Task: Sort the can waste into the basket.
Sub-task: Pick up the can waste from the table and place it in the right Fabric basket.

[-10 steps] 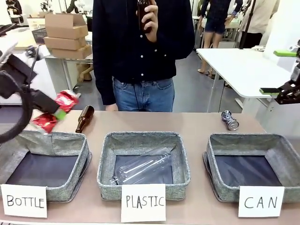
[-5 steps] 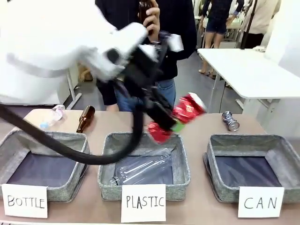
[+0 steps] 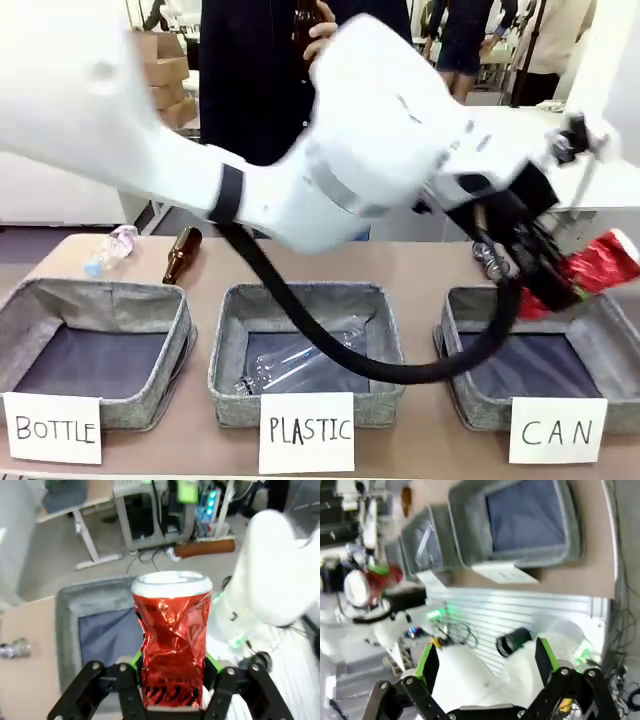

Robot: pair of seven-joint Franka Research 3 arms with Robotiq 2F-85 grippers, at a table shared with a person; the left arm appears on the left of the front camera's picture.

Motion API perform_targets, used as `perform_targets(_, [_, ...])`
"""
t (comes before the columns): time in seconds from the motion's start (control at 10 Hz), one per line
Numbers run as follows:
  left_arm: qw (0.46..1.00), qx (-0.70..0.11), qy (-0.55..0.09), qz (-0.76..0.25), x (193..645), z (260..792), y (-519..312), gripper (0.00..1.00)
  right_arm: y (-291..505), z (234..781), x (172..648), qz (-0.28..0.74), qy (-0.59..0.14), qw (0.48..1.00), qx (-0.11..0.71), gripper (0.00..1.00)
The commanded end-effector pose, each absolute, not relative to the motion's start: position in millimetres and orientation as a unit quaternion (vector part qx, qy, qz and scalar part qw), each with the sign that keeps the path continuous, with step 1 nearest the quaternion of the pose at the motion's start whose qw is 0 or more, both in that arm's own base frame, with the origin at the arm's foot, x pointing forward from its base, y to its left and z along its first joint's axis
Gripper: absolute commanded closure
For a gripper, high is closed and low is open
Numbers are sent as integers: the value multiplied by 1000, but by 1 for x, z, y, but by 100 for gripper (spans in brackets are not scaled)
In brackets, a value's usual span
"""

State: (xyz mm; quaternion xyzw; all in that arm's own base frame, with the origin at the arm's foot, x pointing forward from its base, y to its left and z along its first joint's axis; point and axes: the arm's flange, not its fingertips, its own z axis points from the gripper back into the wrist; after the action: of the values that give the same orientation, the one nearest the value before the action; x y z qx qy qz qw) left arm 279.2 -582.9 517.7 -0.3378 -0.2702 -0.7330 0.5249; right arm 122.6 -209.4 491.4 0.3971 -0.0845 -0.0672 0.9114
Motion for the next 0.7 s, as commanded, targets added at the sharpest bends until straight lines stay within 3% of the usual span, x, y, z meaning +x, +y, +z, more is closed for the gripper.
perform_targets(0.0, [549, -308, -258, -733, 299, 484, -618, 64, -210, 505, 129, -91, -101, 906, 401, 0])
perform_targets(0.6, [565, -264, -248, -741, 306, 458, -631, 61, -210, 505, 129, -91, -101, 906, 401, 0])
